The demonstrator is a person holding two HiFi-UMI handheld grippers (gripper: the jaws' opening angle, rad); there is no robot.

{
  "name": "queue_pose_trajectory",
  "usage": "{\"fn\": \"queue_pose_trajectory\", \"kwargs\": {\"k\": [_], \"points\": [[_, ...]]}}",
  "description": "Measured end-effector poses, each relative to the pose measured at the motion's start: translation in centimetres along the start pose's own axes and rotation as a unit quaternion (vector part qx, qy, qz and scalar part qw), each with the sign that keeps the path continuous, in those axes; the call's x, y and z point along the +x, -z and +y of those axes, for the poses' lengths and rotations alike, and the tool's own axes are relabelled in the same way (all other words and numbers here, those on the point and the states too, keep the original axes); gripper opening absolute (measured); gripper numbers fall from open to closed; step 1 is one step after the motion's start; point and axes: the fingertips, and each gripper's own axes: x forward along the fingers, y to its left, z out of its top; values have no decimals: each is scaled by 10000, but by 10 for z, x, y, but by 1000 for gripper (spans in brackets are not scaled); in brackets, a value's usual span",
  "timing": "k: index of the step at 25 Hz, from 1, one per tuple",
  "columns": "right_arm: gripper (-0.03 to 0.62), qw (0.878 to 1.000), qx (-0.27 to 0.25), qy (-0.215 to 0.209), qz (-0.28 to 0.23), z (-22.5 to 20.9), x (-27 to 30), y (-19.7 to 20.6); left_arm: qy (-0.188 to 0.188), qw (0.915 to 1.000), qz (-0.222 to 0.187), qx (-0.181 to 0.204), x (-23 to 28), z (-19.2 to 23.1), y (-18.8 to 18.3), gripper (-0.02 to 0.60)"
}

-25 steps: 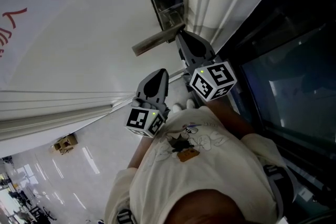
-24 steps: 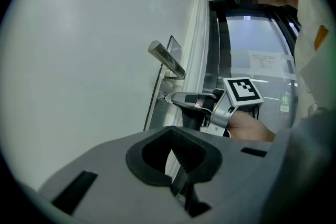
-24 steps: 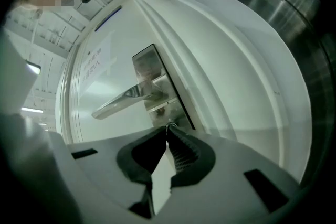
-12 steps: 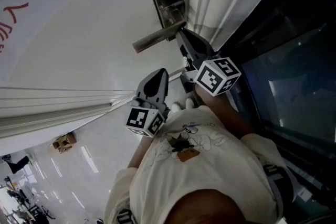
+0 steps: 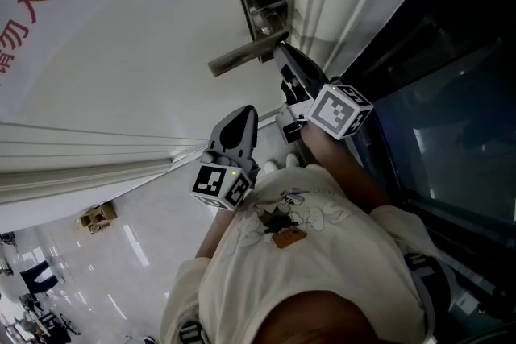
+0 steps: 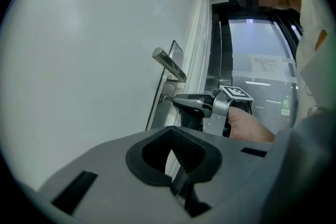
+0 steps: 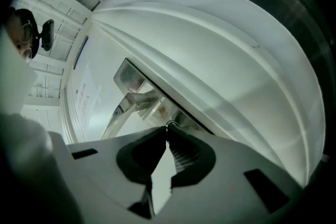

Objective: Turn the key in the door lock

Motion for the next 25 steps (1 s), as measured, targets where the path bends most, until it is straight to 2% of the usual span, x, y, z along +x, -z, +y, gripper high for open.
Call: {"fn": "queue_pose_trajectory", "kwargs": {"k": [6,12,18,20,22,25], "points": [[20,9983,577,-100,-42,-3,-1,1,15,10000,-32,53,-1,-1,-4,5],[20,9946,953,-391,-83,3,3,-3,33,10000,-24,-8,-5,0,-3,5],[21,9910,1284,-369,-61,-4,1,0,31,10000,-31,-18,-8,-1,-3,5],[21,9844,1738,-285,-43,-10,-1,3,23,10000,-41,-21,-9,-2,-3,5],[21,9724,2305,-351,-61,-12,-2,5,-5,10000,-56,-28,-11,-2,-3,5],[21,9645,2599,-461,-84,-11,-1,6,-82,9999,-96,-48,-14,1,-4,5]]}}
